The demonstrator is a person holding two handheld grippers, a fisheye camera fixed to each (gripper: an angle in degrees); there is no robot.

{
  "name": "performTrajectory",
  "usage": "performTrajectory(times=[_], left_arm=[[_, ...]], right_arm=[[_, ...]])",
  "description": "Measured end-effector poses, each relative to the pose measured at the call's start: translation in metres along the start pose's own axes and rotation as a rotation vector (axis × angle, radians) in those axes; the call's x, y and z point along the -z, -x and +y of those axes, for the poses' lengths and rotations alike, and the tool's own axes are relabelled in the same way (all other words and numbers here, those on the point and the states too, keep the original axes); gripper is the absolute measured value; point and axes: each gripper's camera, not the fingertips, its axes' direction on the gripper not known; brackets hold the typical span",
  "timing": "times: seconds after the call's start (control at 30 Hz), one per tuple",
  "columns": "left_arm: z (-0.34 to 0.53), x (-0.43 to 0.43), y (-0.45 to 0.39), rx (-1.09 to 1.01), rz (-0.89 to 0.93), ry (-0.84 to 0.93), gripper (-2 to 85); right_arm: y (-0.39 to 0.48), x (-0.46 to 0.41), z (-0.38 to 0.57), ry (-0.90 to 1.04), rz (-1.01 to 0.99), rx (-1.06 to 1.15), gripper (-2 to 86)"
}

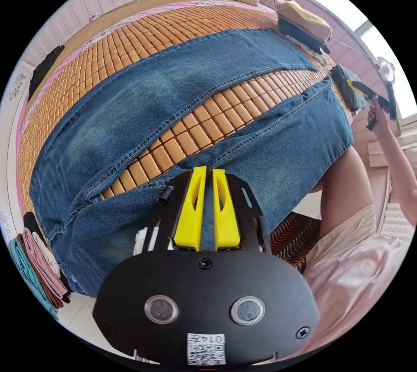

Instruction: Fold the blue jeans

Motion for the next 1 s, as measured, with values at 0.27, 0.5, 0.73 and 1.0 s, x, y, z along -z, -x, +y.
performTrajectory(times=[0.27, 0.5, 0.73, 1.0], left_arm=[[0.097, 0.075, 0.096, 0.422, 0.245, -0.363, 2.6], [0.238, 0.098, 0.193, 0.909, 0.165, -0.368, 6.0], [0.342, 0.107, 0.239, 1.268, 0.201, -0.478, 7.0], [0.367, 0.091, 0.275, 1.415, 0.324, -0.554, 10.1]], right_arm=[[-0.102, 0.044, 0.111, 0.194, -0.133, -0.279, 13.1], [-0.134, 0.049, 0.135, 0.237, -0.376, -0.465, 12.0], [-0.132, 0.091, 0.123, 0.174, -0.372, -0.457, 3.2], [-0.118, 0.133, 0.116, 0.197, -0.297, -0.382, 1.6]])
